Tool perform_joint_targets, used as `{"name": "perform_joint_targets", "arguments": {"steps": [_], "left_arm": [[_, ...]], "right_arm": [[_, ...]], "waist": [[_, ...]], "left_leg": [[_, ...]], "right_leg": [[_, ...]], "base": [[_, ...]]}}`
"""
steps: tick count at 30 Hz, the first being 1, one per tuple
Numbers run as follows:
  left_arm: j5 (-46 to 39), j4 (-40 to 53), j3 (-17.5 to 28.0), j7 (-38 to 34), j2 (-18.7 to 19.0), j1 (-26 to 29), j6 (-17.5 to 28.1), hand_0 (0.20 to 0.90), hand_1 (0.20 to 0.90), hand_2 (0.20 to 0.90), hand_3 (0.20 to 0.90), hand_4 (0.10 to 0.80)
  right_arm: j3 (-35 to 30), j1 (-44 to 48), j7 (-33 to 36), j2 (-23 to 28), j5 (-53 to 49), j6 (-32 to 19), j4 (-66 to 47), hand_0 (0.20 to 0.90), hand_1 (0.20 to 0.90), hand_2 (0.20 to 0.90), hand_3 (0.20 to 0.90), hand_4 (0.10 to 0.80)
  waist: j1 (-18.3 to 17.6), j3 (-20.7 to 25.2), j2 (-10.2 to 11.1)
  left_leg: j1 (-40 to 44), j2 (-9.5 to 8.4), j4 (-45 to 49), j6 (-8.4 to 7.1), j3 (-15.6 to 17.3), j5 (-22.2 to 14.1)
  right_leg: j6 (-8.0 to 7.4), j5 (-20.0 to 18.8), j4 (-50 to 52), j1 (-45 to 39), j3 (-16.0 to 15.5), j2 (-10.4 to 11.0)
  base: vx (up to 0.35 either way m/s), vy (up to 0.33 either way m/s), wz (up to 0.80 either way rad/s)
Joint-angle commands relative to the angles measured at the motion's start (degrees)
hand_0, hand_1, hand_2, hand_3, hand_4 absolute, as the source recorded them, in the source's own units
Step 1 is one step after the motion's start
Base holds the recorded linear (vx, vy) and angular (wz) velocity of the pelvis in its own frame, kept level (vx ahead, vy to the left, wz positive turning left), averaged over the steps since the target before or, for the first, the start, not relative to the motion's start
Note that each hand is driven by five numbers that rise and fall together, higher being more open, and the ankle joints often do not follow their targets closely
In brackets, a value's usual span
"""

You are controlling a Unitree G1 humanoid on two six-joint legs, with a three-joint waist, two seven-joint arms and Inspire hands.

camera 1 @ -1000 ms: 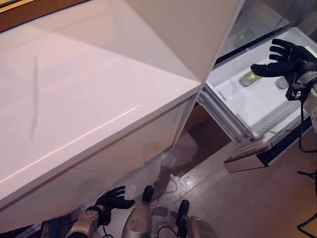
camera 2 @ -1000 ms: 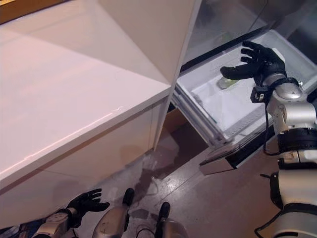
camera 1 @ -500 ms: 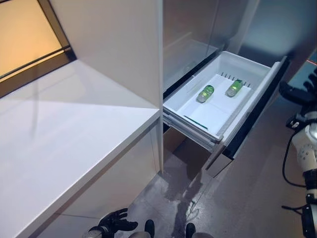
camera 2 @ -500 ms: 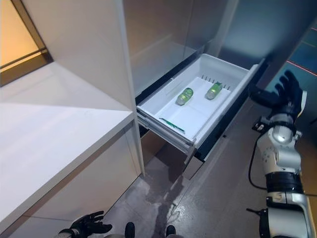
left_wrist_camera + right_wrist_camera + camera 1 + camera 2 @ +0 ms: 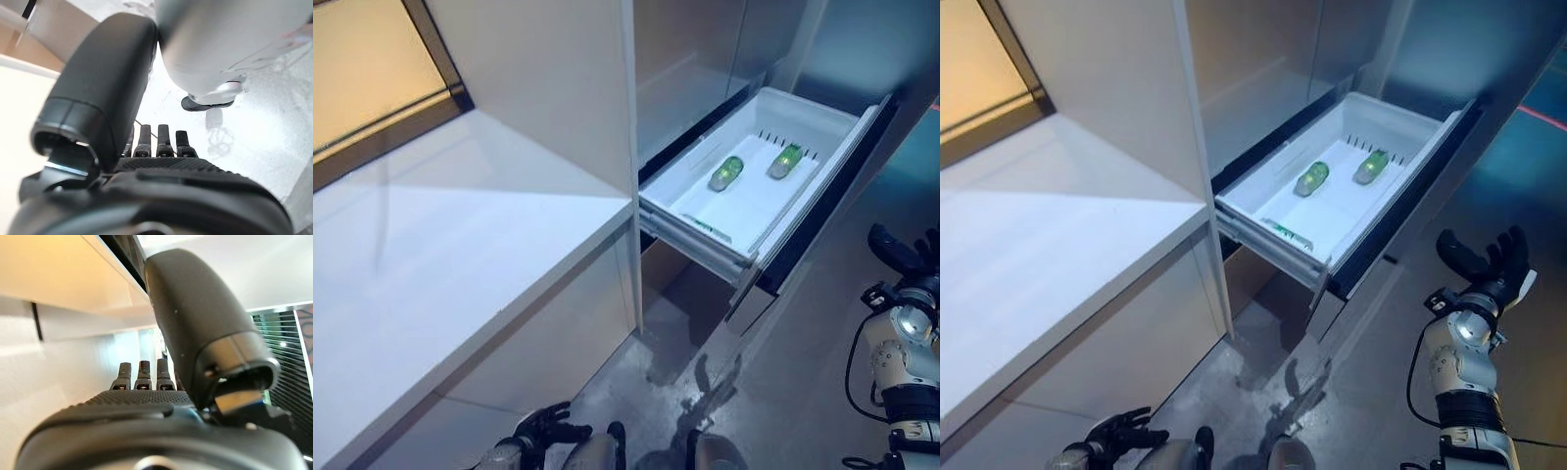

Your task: Put drinks into fridge and close the fridge

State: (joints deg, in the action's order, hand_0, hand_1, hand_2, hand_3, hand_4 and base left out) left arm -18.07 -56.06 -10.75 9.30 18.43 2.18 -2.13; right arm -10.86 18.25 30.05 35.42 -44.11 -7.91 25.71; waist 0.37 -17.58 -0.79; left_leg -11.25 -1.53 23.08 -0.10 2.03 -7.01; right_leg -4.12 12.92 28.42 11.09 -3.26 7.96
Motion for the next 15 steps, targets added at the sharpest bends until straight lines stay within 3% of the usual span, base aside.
{"name": "perform_joint_targets", "arguments": {"steps": [1, 4, 8, 11, 15], "left_arm": [[-1.4, 1.1, -2.8, -2.4, 0.3, -2.3, 0.9, 0.900, 0.900, 0.900, 0.900, 0.800], [-3.3, 0.8, -3.2, -3.6, 0.0, -2.0, 1.8, 0.900, 0.900, 0.900, 0.900, 0.800], [-4.6, 0.4, -3.3, -4.2, -0.2, -1.3, 1.3, 0.900, 0.900, 0.900, 0.900, 0.800], [-5.1, 0.0, -3.1, -4.2, -0.3, -1.1, 1.3, 0.900, 0.900, 0.900, 0.900, 0.800], [-6.3, 0.6, -2.9, -3.4, -0.1, -1.0, 1.7, 0.900, 0.900, 0.900, 0.900, 0.800]], "right_arm": [[-1.7, 7.7, 1.9, 3.3, -2.0, -7.7, -1.7, 0.900, 0.900, 0.900, 0.900, 0.800], [-1.0, 10.6, 6.1, 1.8, -3.5, -9.9, 0.4, 0.900, 0.900, 0.900, 0.900, 0.800], [1.4, 14.7, 6.3, 0.3, -2.7, -10.1, 2.0, 0.900, 0.900, 0.900, 0.900, 0.800], [4.0, 17.9, -0.1, 0.1, -4.8, -9.6, 3.2, 0.900, 0.900, 0.900, 0.900, 0.800], [8.7, 22.1, -14.3, 0.4, -2.0, -9.2, 3.4, 0.900, 0.900, 0.900, 0.900, 0.800]], "waist": [[1.8, -0.4, 0.5], [2.6, -2.1, 0.0], [3.9, -3.3, -0.8], [4.8, -3.9, -1.4], [6.6, -4.7, -2.4]], "left_leg": [[-3.1, -3.28, 9.7, 5.55, -0.7, -10.0], [-6.7, -4.12, 13.7, 6.11, -0.9, -11.0], [-10.2, -5.19, 16.9, 6.42, -1.2, -11.2], [-11.7, -5.70, 17.8, 6.47, -1.5, -11.0], [-13.5, -6.43, 16.8, 6.19, -2.3, -9.2]], "right_leg": [[5.40, -0.1, 4.1, 3.3, -3.1, -2.2], [5.99, 1.6, 9.3, 7.1, -3.3, -1.9], [6.68, 2.8, 13.9, 10.8, -4.0, -1.1], [7.08, 3.3, 15.9, 12.7, -4.4, -0.7], [7.41, 3.3, 17.4, 15.3, -5.1, -0.7]], "base": [[-0.083, 0.088, 0.11], [-0.070, 0.096, 0.07], [-0.031, 0.112, 0.17], [-0.002, 0.094, 0.13], [-0.007, 0.072, 0.16]]}}
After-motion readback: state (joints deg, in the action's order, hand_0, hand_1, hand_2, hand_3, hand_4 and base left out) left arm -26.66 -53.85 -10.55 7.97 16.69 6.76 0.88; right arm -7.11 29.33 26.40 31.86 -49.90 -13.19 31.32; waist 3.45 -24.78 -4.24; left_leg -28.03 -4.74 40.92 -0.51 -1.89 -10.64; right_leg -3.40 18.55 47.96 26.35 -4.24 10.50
